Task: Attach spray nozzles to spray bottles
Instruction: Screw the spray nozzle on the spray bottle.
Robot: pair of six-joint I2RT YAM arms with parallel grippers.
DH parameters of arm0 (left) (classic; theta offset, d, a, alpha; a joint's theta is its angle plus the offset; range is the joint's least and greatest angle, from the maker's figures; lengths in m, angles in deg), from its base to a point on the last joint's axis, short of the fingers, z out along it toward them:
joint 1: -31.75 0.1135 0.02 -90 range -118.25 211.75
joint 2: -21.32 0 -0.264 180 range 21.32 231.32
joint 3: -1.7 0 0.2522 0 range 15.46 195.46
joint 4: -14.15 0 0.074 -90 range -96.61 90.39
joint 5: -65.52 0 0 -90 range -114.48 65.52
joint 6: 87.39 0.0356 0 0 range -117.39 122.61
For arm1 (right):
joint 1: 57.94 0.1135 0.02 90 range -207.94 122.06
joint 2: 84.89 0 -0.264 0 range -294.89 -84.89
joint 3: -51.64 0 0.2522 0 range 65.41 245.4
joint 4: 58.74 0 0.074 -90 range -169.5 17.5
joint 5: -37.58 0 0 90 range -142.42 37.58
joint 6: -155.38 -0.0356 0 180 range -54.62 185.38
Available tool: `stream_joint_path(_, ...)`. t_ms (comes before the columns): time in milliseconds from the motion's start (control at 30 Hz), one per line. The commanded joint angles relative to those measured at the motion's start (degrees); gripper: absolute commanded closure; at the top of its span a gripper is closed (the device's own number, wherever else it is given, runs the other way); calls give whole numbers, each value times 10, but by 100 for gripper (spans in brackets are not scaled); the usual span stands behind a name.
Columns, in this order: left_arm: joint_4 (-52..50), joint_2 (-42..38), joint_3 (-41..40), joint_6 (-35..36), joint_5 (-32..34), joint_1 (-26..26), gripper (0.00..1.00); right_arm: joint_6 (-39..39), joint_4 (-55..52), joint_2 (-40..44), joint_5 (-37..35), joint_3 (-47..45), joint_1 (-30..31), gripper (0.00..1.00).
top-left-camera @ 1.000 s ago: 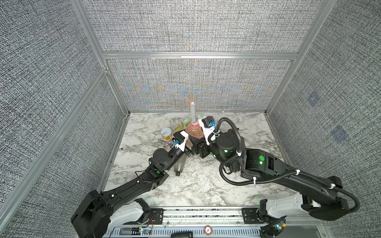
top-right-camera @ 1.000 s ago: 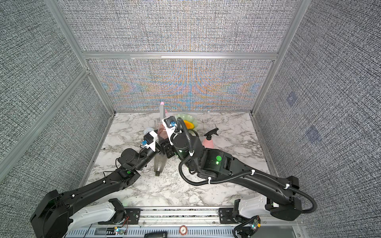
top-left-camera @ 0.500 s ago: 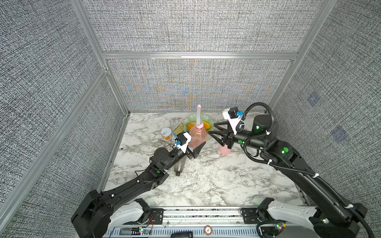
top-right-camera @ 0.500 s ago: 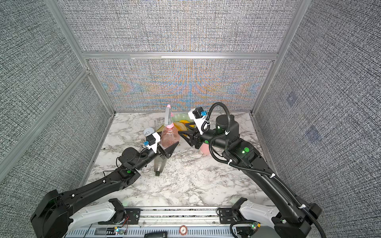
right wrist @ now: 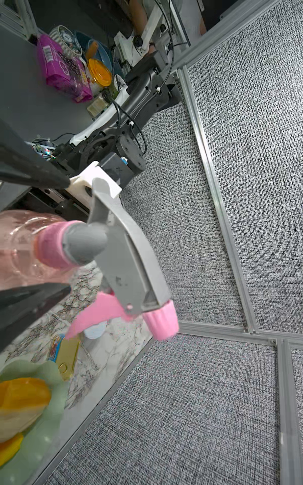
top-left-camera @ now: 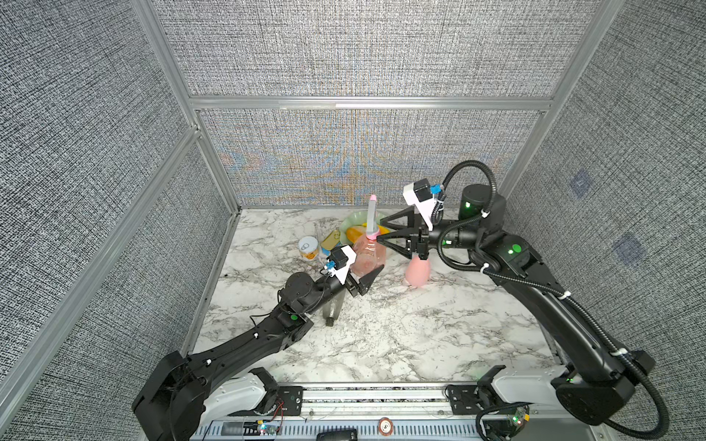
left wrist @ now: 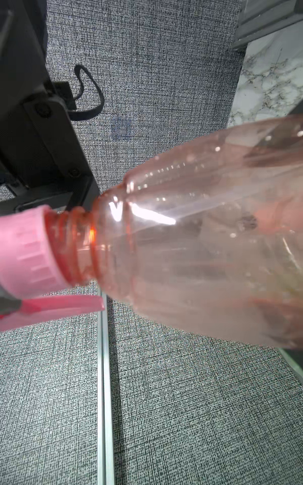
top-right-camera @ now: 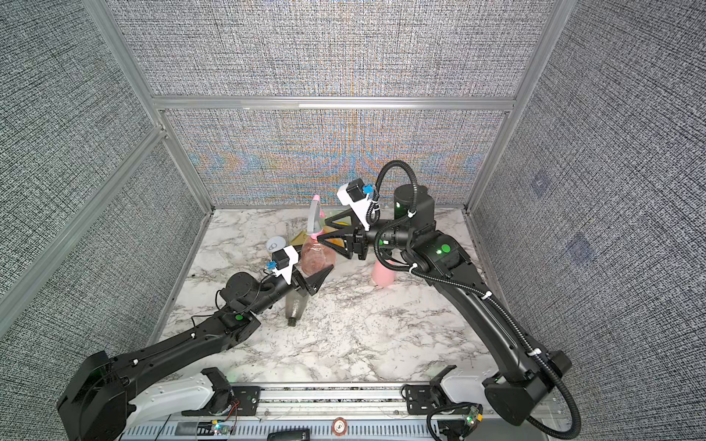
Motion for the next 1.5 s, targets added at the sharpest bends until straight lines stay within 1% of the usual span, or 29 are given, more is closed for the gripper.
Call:
stream_joint_path(0, 6, -2, 4, -3, -4, 1, 34, 0, -6, -11, 20, 14, 2, 41)
stream_joint_path(367, 3, -3, 7, 0, -3, 1, 34, 4, -11, -33, 28, 31, 19, 47)
stream_joint_path(500, 2, -5, 6, 1, 0, 1, 34, 3, -10, -33, 21, 29, 22, 54)
stream_joint_path(600, 2, -4, 6, 1, 1, 1, 34, 2, -9, -32, 17, 26, 24, 57)
stream_joint_path(667, 2, -5, 5, 2, 2, 1, 34, 4, -11, -31, 12, 24, 26, 62)
stream_joint_path(767, 3, -6, 6, 1, 3, 1, 34, 0, 2, -25, 7, 11, 25, 74)
stream_joint_path(800, 3, -6, 5, 2, 4, 1, 34, -4, 10, -21, 7, 6, 26, 80)
stream_joint_path(933, 6, -6, 4, 1, 6, 1, 34, -26, 54, -4, 4, -29, 27, 87)
stream_joint_path(1100, 16, -6, -1, -5, 18, 1, 34, -60, 130, 17, -3, -81, 32, 91)
stream_joint_path(1233, 24, -6, -3, -13, 23, 1, 34, -61, 197, 36, -38, -139, 50, 94)
stream_joint_path(1367, 30, -4, -4, -22, 19, 0, 34, -71, 271, 49, -54, -195, 57, 94)
stream_joint_path(1467, 30, -5, -5, -23, 19, 1, 34, -64, 286, 49, -68, -214, 63, 95)
